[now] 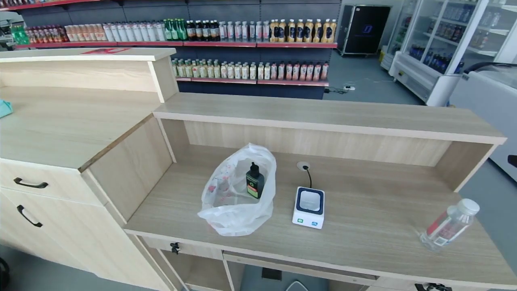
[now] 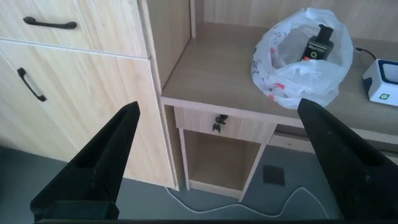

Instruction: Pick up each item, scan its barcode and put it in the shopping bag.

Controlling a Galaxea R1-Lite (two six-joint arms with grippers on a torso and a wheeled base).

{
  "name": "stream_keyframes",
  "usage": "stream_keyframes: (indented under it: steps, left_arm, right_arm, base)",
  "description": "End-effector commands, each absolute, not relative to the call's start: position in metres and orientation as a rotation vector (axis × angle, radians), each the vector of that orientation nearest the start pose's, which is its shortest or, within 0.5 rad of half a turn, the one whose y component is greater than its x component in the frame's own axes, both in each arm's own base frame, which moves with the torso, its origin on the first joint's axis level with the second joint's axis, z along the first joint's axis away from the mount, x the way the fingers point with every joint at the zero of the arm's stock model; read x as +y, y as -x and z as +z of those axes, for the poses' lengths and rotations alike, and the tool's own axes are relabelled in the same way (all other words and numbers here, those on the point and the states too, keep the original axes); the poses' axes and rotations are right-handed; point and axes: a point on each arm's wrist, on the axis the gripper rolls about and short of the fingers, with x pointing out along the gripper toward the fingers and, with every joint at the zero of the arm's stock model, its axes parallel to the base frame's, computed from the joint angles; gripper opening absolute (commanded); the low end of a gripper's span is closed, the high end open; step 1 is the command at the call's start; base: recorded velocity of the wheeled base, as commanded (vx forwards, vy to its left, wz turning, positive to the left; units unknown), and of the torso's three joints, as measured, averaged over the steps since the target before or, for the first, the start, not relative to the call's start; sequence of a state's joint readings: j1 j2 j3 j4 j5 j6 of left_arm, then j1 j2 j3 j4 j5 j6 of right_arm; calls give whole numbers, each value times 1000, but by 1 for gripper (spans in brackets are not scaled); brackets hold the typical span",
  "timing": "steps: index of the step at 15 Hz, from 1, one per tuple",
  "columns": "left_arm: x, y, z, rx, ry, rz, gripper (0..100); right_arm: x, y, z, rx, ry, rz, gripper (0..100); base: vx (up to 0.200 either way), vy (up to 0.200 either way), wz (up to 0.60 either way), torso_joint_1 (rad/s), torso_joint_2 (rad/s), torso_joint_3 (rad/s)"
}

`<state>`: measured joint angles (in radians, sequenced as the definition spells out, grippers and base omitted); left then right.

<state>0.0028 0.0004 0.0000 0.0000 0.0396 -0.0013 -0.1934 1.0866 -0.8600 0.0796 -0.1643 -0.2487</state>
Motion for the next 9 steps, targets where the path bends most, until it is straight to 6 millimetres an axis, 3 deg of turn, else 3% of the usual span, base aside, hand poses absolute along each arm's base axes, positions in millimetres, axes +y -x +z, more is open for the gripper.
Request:
stream_keyframes:
  steps: [1,3,6,9]
  left_arm:
    - [1,23,75,0,2,43,100]
    - [1,23,75,0,2,43,100]
    - [1,23,75,0,2,43,100]
    - [1,23,75,0,2,43,100]
  right_arm:
    - [-74,-156,225,561,147,-506,100]
    - [-88,-169,205,573,122,-519,100]
    - [-115,-194,185,503,85,-372,100]
    - [-128,-183,166,536,176,-291,100]
  base:
    - [0,0,-600,-2,2,2]
    - [0,0,0,0,0,0]
    - [0,0,0,0,0,0]
    - [0,0,0,0,0,0]
